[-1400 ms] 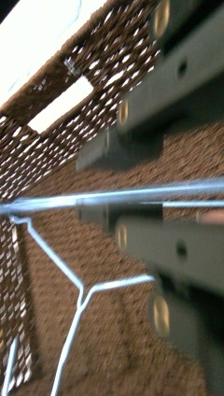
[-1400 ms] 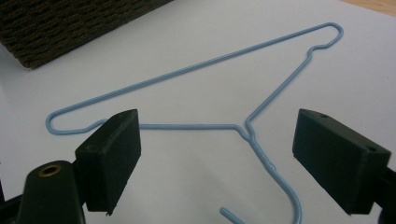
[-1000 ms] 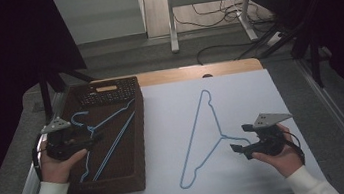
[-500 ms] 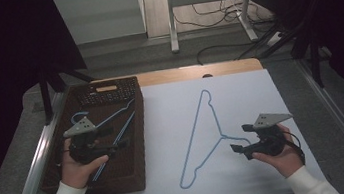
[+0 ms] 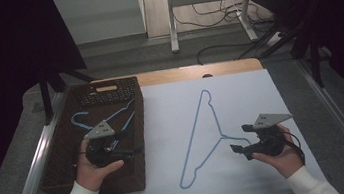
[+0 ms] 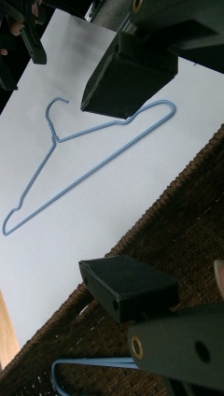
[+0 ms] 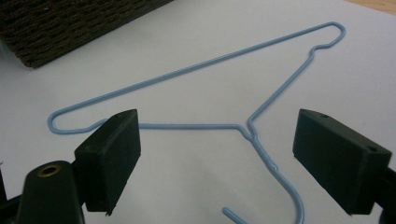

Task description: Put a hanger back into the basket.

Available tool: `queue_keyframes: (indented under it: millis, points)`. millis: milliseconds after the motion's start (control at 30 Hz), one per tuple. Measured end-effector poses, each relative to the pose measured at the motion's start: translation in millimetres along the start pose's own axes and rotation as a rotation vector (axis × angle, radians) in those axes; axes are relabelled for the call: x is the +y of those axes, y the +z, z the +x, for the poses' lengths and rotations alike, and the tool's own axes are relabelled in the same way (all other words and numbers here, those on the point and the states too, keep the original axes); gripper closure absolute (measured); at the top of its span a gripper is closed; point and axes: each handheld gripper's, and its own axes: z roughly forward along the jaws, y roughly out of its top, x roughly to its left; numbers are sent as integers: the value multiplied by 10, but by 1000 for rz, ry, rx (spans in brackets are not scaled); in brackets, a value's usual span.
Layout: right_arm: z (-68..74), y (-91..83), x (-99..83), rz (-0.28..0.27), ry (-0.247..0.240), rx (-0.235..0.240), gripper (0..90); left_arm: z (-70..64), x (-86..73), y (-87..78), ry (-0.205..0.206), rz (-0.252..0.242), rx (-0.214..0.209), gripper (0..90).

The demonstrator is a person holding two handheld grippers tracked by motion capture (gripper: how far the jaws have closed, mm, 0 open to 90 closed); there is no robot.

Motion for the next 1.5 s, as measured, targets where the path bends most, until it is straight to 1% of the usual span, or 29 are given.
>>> queue_keyframes:
  millis: [200, 300, 367, 467, 567, 700, 767, 867, 1033, 1100, 1167, 1333, 1500]
  points:
    - [-3, -17, 7, -5, 7, -4, 160, -14, -20, -2, -8, -9, 15, 217]
    - [-8, -28, 16, -11, 18, -7, 165, -16, -32, 8, -12, -4, 13, 217]
    - [-11, -36, 28, -14, 24, -16, 167, -24, -25, 14, -8, -5, 12, 217]
    - [-14, -43, 34, -14, 32, -14, 170, -35, -20, 23, -4, -2, 9, 218]
    - [-9, -33, 32, -7, 30, -17, 172, -42, -23, 32, -3, 8, 10, 219]
    - [21, -28, 46, 4, 24, -24, 184, -64, -12, 27, 6, 1, 6, 223]
    - [23, -19, 48, 9, 23, -30, 199, -73, -7, 27, 10, 1, 3, 224]
    - [20, 2, 46, 18, 23, -23, 233, -70, -10, 33, 15, 8, 4, 224]
    - [63, 44, 58, 36, 12, -8, 310, -72, -17, 43, 14, 12, 2, 227]
    - [95, 73, 68, 46, 17, 1, 359, -88, -17, 51, 18, 12, 1, 227]
    - [124, 111, 84, 61, 13, 17, 405, -108, -16, 62, 22, 13, -1, 227]
    - [202, 220, 138, 95, 1, 66, 559, -154, -12, 96, 35, 22, -9, 227]
    - [248, 321, 161, 132, -7, 89, 713, -176, -17, 120, 43, 31, -14, 227]
